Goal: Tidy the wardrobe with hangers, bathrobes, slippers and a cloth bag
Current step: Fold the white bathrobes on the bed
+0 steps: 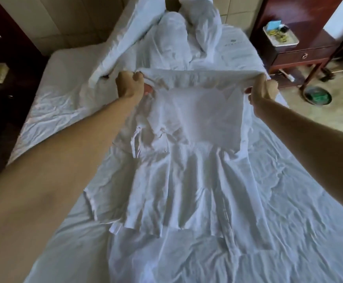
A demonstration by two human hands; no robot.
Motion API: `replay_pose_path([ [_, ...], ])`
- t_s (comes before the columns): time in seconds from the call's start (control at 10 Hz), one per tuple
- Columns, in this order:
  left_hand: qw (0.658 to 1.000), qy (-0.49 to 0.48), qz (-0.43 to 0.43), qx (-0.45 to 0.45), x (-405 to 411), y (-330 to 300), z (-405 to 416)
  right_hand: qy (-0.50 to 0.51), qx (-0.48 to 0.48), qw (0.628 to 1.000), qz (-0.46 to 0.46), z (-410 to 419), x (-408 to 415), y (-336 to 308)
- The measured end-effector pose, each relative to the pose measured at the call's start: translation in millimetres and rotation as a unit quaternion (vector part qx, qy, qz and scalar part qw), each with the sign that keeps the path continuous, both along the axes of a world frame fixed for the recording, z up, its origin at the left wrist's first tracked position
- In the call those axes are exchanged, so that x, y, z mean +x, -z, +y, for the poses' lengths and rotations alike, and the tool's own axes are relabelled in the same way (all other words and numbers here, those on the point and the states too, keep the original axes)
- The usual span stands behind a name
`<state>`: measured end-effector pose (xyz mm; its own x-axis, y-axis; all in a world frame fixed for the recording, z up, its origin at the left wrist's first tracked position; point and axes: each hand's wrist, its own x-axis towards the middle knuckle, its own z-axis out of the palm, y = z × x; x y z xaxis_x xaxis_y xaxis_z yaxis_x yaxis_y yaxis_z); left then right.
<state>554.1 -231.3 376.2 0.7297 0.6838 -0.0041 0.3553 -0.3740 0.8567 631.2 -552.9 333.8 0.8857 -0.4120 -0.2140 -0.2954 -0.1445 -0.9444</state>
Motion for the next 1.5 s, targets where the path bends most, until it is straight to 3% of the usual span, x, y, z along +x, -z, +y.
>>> replay_pose_path([
  [0.2, 0.999, 0.019, 0.015, -0.032, -103.4, 95.4, -19.5, 0.021, -0.042, 0.997, 0.063, -22.9, -92.3, 87.5],
  [0.4, 0.984, 0.048, 0.143, -0.090, -230.7, 246.3, -35.7, 0.053, -0.060, 0.981, 0.175, -63.1, -240.2, 197.5],
  [0.6, 0.961, 0.089, 0.249, -0.086, -331.8, 348.6, -61.5, 0.117, -0.001, 0.949, 0.292, -87.6, -355.0, 305.2],
  [0.7, 0.952, 0.124, 0.258, -0.105, -368.9, 387.6, -65.4, 0.140, 0.028, 0.935, 0.325, -94.9, -385.8, 346.7],
  [0.8, 0.949, 0.154, 0.244, -0.126, -380.5, 412.6, -49.4, 0.134, 0.031, 0.931, 0.338, -91.9, -392.3, 369.2],
  [0.9, 0.939, 0.239, 0.237, -0.070, -379.4, 414.5, -31.8, 0.095, 0.005, 0.940, 0.328, -87.2, -399.7, 369.9],
  [1.0, 0.928, 0.278, 0.238, -0.064, -379.1, 401.7, -9.0, 0.056, -0.197, 0.930, 0.307, -74.5, -434.7, 350.1],
  [1.1, 0.955, 0.207, 0.208, -0.038, -359.9, 390.7, 23.9, 0.114, -0.321, 0.924, 0.176, -26.0, -457.6, 328.8],
  [1.2, 0.971, 0.088, 0.219, -0.040, -313.9, 385.2, 60.5, 0.008, -0.326, 0.944, 0.055, 54.9, -435.8, 331.3],
  [1.3, 0.967, 0.069, 0.243, -0.043, -260.7, 387.1, 92.5, -0.117, -0.324, 0.939, -0.007, 158.0, -402.2, 338.0],
  [1.4, 0.948, 0.069, 0.298, -0.093, -212.4, 390.5, 109.1, -0.215, -0.360, 0.905, 0.072, 252.7, -373.4, 339.9],
  [1.5, 0.926, 0.113, 0.326, -0.151, -180.9, 390.6, 105.5, -0.281, -0.356, 0.866, 0.211, 311.7, -352.3, 350.4],
])
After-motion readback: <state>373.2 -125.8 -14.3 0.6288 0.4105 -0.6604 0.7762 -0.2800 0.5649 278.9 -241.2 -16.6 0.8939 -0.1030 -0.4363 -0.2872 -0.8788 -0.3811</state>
